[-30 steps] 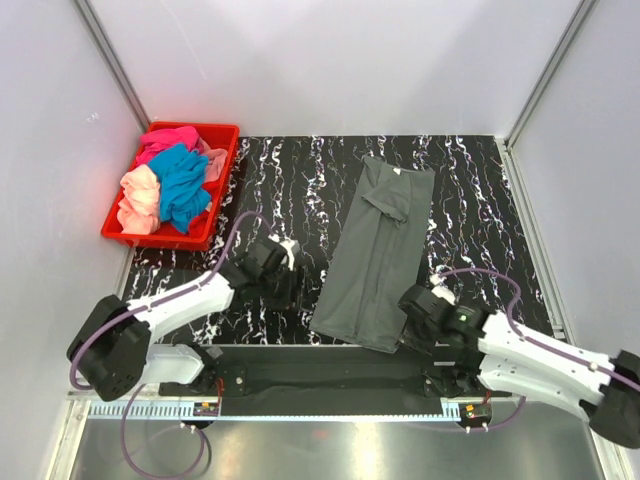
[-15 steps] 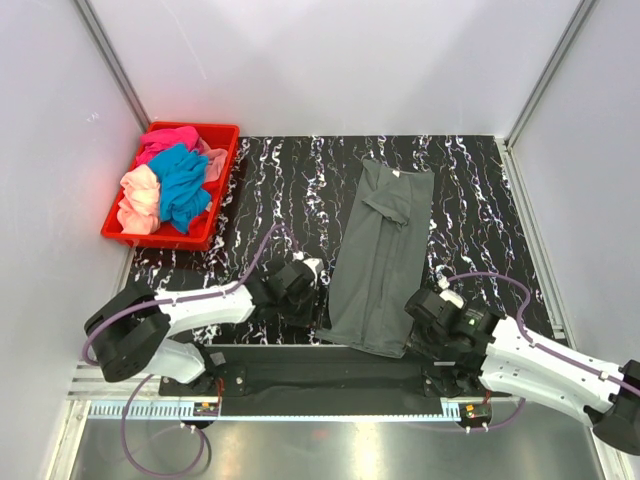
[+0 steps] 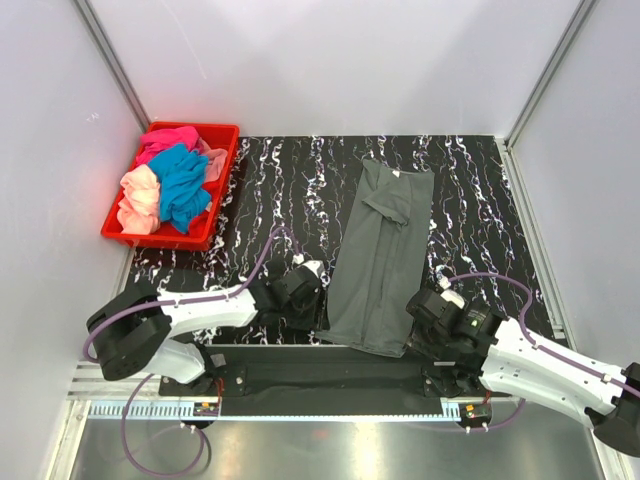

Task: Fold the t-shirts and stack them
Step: Fold the tshirt

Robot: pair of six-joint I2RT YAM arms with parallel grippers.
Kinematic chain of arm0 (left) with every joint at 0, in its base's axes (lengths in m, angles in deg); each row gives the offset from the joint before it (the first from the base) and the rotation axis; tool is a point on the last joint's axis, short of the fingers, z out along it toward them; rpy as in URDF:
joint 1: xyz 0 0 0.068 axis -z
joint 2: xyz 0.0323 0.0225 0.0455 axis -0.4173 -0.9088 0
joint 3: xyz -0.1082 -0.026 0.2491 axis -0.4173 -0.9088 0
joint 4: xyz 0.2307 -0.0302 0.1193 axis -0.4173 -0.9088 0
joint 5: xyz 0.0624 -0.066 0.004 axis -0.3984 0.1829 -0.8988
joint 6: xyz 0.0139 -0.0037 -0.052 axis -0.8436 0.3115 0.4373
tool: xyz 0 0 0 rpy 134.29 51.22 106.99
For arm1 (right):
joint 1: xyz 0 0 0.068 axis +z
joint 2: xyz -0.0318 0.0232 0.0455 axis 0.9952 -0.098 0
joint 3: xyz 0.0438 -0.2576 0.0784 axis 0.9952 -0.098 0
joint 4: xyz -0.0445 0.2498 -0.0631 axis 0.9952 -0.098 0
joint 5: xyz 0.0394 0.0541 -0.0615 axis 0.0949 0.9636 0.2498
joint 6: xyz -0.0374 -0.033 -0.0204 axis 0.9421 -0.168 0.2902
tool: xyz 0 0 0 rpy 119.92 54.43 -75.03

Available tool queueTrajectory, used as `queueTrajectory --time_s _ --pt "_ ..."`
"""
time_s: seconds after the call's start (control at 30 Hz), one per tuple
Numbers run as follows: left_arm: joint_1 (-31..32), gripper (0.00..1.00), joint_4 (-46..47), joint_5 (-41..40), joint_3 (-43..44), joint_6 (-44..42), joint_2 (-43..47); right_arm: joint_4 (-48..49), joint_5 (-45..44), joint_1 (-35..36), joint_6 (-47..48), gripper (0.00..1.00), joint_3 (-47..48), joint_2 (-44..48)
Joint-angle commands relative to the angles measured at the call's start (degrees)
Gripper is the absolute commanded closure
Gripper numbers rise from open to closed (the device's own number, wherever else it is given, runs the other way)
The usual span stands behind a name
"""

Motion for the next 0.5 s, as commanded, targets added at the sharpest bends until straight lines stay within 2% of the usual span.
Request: queueTrajectory --time_s 0.0,0.03,0.23,0.47 --pt "0.43 0.49 -1.09 -1.93 -1.43 0.79 -1.02 -1.27 -1.49 0.47 -1.13 1.0 0.55 0.21" --pt "0.43 0.53 -1.18 -1.84 -1.43 0.96 -1.2 -1.19 -1.49 0.47 -1.13 1.0 0.55 0.04" --pt "0.51 0.61 0.32 -0.08 -2.83 2.19 -1.2 -1.36 -1.66 0.47 -1.12 1.0 0.82 0.03" --pt "1.22 0.85 -0.65 0.01 -2.75 2.46 -1.81 -1.8 -2.36 0.47 -1.13 1.0 1.43 0.12"
